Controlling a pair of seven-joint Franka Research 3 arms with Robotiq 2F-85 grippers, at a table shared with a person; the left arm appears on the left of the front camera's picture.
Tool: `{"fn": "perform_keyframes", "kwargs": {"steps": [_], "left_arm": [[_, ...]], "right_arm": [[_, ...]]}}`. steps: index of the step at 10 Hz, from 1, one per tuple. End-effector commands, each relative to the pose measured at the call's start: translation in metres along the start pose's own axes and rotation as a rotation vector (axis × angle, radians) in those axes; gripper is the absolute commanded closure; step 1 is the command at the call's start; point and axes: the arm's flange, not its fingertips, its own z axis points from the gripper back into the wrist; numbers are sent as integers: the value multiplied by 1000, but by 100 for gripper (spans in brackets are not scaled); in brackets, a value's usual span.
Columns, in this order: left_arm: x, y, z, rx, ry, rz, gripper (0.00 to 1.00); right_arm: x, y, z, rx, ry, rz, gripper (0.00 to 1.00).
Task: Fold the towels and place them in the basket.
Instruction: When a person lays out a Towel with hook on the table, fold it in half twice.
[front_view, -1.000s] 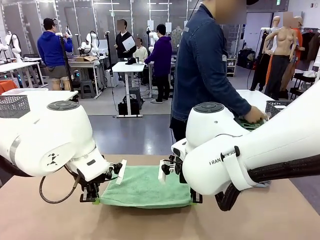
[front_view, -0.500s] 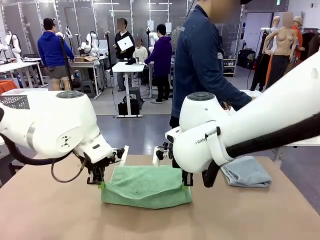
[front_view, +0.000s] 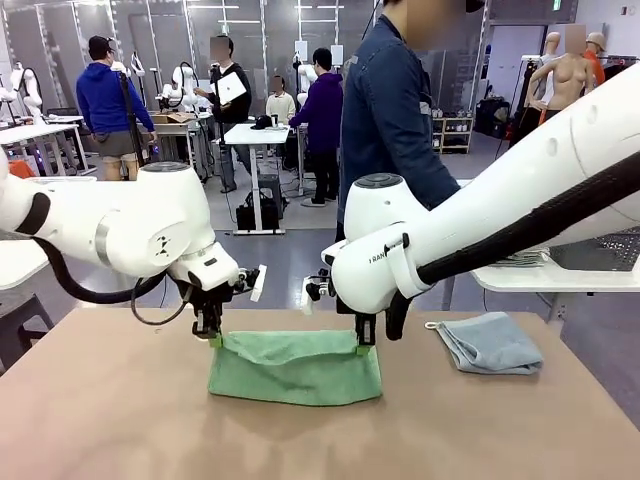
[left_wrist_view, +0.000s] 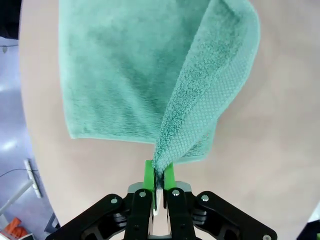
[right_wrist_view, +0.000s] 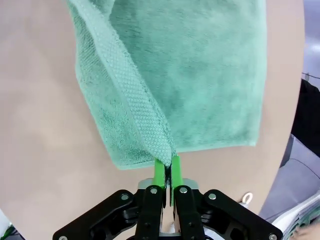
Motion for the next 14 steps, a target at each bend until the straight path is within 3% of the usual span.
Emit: {"fn": "perform_keyframes", "kwargs": {"steps": [1,5,9,14], "left_arm": [[6,29,2,-18,44,-11,92],[2,62,-9,-54,47,22,92],[9,92,-24,-30,43,34,92],[6,105,-34,-43,54,79,92]], "right_arm": [[7,-23,-7,-20,42,-17,94],[3,-68,-24,-23,51,-42,94],[-2,-87,-30,-38,82,-112,94],[-7,-95,-40,-37,94,-171,94]]}}
